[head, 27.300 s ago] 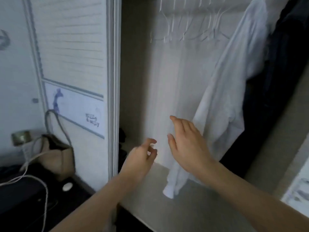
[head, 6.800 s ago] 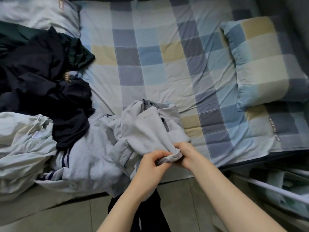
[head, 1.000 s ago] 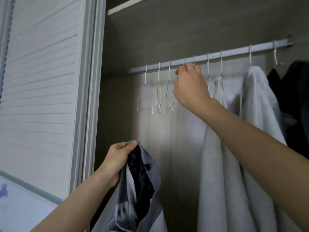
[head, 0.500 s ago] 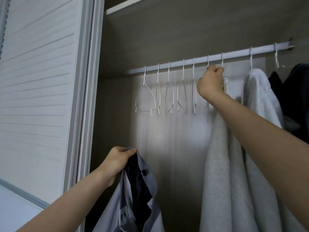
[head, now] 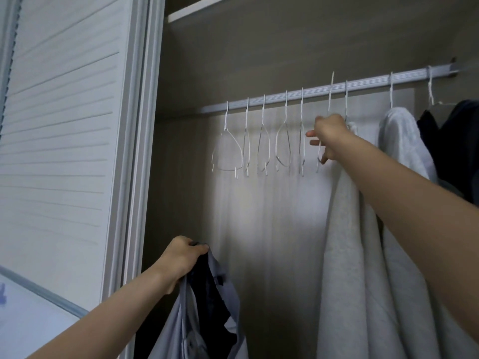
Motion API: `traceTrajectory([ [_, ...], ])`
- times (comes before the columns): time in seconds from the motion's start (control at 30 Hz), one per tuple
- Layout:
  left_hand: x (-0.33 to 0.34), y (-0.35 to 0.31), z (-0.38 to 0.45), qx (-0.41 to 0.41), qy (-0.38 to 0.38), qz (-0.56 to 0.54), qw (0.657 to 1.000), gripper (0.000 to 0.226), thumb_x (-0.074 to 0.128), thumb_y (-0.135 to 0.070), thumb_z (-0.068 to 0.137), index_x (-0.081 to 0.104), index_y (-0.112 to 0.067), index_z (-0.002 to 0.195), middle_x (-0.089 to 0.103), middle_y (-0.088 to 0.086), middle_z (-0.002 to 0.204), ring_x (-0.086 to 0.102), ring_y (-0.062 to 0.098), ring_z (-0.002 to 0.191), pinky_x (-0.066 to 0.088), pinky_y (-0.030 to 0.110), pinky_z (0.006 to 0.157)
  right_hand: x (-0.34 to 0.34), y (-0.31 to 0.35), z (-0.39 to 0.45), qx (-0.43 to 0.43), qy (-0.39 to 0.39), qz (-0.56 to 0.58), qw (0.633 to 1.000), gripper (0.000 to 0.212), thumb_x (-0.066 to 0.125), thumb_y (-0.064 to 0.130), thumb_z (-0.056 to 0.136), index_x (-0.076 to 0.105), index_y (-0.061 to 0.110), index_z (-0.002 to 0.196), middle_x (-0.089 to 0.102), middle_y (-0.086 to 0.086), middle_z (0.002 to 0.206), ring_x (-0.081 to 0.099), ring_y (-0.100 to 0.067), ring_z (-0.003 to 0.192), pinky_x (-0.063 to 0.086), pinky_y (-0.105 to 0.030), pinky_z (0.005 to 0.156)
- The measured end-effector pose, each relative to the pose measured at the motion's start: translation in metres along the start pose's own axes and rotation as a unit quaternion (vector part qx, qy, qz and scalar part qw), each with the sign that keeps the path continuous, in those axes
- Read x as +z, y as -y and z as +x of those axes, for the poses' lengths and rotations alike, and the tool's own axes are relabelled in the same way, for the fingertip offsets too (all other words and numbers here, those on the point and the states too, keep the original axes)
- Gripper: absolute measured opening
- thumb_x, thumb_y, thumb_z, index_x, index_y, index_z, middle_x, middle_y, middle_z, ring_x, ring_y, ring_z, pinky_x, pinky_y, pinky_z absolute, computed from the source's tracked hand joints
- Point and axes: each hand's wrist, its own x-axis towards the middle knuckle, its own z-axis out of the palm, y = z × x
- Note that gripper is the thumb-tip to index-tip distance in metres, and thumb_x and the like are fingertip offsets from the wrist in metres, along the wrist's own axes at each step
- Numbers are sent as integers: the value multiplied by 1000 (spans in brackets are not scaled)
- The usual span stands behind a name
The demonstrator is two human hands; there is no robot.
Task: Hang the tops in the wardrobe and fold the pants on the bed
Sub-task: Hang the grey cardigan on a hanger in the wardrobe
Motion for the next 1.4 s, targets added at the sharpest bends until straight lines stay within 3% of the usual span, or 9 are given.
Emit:
traceTrajectory([
  [0.1, -1, 1, -3, 39, -27, -11, 999, 30, 63, -21, 94, 68, 9, 94, 70, 28, 91, 69, 38, 82, 48, 34, 66, -2, 9, -8, 11, -13, 49, 999, 18, 38, 17, 95, 53, 13, 86, 67, -7, 112, 63, -22, 107, 41, -53, 74],
  [0.27, -3, -4, -8, 85, -16, 47, 995, 36, 60, -26, 96, 66, 10, 93, 68, 28, 89, 66, 38, 81, 51, 45, 72, 1, 1, -54, 12, -21, 50, 998, 48, 37, 27, 96, 32, 14, 142, 58, -6, 124, 57, -20, 100, 46, -47, 84],
  [0.5, 3, 15, -12, 116, 8, 194, 974, 33, 60, -26, 95, 61, -7, 68, 58, 4, 65, 55, 14, 59, 37, 19, 48, -7, -49, -187, 16, 54, 90, 994, 16, 38, 42, 99, 37, 28, 107, 69, 0, 96, 58, -8, 81, 36, -29, 64],
  [0.7, 14, 56, -9, 120, 84, 341, 929, 15, 55, -23, 95, 61, -16, 83, 64, 9, 89, 62, 25, 84, 54, 39, 76, -12, -122, -299, 110, 143, 138, 974, 7, 37, 34, 101, 43, 38, 101, 69, 3, 67, 70, -12, 68, 54, -44, 76],
  [0.87, 12, 81, -8, 35, 70, 272, 959, 14, 63, -18, 92, 69, -6, 95, 66, 13, 97, 62, 27, 88, 49, 30, 72, -19, -163, -341, 244, 245, 238, 908, 17, 40, 28, 101, 56, 27, 108, 63, -10, 68, 64, -21, 64, 54, -53, 77],
  [1.03, -3, 93, -16, -184, 141, 43, 972, 13, 65, 0, 88, 65, 4, 100, 69, 16, 87, 67, 27, 71, 56, 30, 57, -53, -182, -342, 223, 323, 293, 872, 33, 51, 33, 90, 62, 28, 120, 59, -14, 74, 62, -22, 69, 55, -57, 79],
  [1.17, -4, 103, -17, -179, 84, 19, 980, 4, 63, 1, 90, 64, 4, 87, 67, 17, 76, 68, 22, 52, 54, 28, 46, -88, -194, -332, 214, 370, 328, 842, 41, 55, 35, 89, 58, 25, 128, 55, -10, 66, 58, -21, 63, 52, -50, 77],
  [1.3, -3, 111, -12, -153, 11, 63, 986, 11, 69, -5, 85, 66, 6, 84, 67, 22, 87, 63, 29, 64, 54, 35, 61, -117, -204, -326, 233, 446, 330, 799, 41, 45, 29, 94, 53, 20, 133, 57, -9, 65, 59, -22, 62, 50, -51, 76],
  [1.4, 4, 101, -23, -105, 60, 130, 984, 11, 74, -18, 83, 75, -8, 87, 74, 10, 82, 69, 21, 65, 53, 25, 53, -119, -212, -329, 247, 463, 275, 805, 42, 55, 33, 89, 57, 23, 130, 56, -10, 64, 58, -22, 60, 50, -53, 77],
])
